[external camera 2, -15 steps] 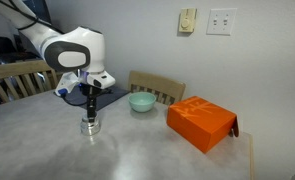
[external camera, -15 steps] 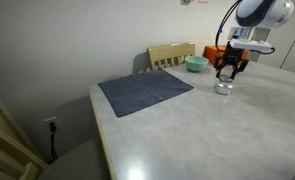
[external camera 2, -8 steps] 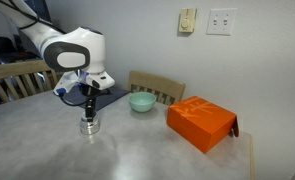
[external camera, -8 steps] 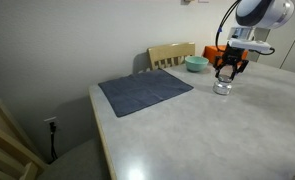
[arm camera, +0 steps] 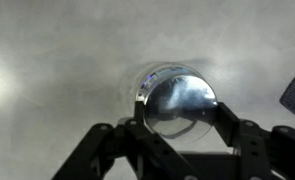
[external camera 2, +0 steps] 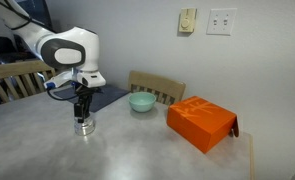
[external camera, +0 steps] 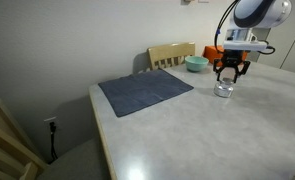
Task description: Pick up the lid and put it on the silver bowl
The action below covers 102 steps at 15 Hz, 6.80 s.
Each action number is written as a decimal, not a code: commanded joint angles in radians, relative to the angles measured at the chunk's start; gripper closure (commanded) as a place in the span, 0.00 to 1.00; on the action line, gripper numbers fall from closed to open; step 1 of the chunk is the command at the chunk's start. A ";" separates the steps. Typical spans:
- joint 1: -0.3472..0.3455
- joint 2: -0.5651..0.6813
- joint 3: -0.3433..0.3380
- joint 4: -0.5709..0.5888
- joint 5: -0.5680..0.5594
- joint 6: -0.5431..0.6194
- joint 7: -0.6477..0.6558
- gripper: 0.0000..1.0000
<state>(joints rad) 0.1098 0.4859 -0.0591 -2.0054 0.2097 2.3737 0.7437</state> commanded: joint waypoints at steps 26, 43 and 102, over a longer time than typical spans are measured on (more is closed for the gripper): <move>0.019 -0.046 0.008 -0.102 -0.069 0.157 0.069 0.56; 0.053 -0.136 0.009 -0.222 -0.080 0.273 0.105 0.56; 0.030 -0.063 0.002 -0.153 -0.073 0.264 0.067 0.56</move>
<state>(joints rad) 0.1350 0.4111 -0.0531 -2.1760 0.1453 2.6406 0.8165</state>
